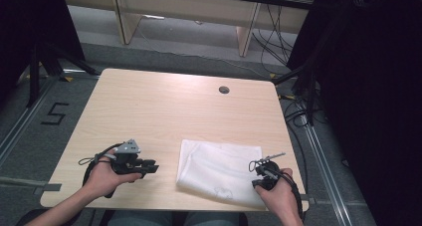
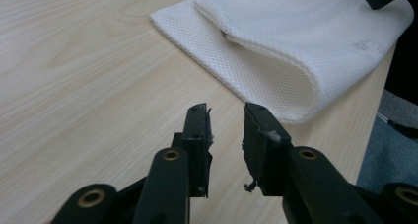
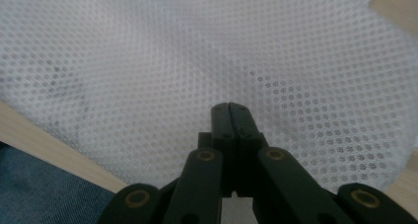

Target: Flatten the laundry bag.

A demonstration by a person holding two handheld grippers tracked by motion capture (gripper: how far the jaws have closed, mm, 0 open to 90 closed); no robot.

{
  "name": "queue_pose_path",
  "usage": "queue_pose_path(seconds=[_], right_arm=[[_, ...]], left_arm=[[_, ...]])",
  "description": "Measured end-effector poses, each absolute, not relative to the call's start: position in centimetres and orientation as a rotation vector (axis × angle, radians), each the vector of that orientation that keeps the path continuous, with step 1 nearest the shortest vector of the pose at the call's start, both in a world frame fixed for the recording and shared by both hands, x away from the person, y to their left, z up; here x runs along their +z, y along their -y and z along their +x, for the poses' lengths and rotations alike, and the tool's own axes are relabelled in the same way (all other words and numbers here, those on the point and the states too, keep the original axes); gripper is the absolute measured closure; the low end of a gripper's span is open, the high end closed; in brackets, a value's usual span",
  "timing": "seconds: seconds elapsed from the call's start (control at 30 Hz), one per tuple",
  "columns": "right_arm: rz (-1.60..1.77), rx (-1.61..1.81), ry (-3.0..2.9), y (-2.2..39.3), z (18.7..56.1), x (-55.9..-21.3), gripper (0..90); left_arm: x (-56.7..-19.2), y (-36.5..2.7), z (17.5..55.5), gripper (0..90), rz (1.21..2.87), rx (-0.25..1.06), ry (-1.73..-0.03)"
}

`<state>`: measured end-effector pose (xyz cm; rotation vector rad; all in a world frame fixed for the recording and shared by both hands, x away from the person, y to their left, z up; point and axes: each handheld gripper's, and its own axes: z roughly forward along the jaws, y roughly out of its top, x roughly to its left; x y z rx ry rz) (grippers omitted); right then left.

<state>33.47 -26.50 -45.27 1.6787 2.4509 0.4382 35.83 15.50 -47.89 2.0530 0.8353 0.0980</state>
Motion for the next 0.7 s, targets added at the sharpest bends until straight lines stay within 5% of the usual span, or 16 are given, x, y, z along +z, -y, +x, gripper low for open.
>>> queue_pose_path(seconds=[0.7], right_arm=[[1.671, 0.263, -2.458, 21.8, 36.5, -47.4, 90.0]], left_arm=[[-47.9, -12.5, 36.4, 78.1, 2.050, 0.012, -0.805]])
